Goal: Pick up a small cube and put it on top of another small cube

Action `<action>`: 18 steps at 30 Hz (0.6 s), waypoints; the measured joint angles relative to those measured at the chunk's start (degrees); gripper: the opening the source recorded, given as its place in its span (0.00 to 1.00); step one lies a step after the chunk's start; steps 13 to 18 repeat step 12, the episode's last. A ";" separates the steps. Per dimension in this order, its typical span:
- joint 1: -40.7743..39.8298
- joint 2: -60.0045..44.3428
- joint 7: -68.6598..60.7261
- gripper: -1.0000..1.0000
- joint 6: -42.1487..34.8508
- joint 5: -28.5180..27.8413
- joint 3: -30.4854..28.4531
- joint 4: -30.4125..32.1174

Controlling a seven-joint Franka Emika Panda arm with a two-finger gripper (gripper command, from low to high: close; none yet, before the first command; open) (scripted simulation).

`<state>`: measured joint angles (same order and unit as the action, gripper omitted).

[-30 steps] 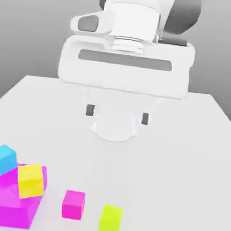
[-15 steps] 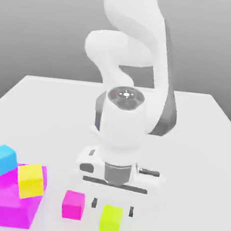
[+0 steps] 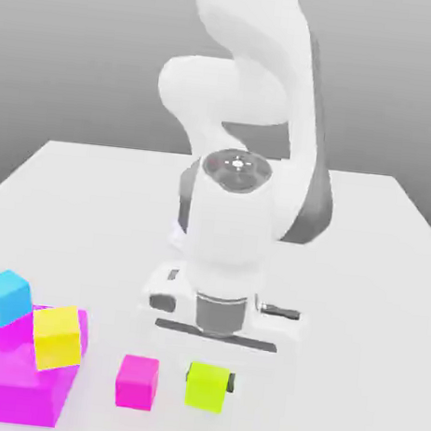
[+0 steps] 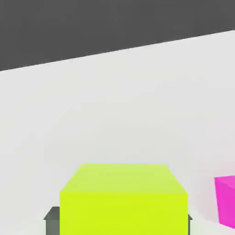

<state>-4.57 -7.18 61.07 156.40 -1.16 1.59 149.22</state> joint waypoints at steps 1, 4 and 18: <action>-1.35 2.07 1.16 0.00 -1.16 0.39 -1.09 0.90; -6.28 5.52 4.11 0.00 -2.53 1.10 -2.77 2.95; -6.05 -2.85 4.51 1.00 5.71 1.47 -2.22 2.82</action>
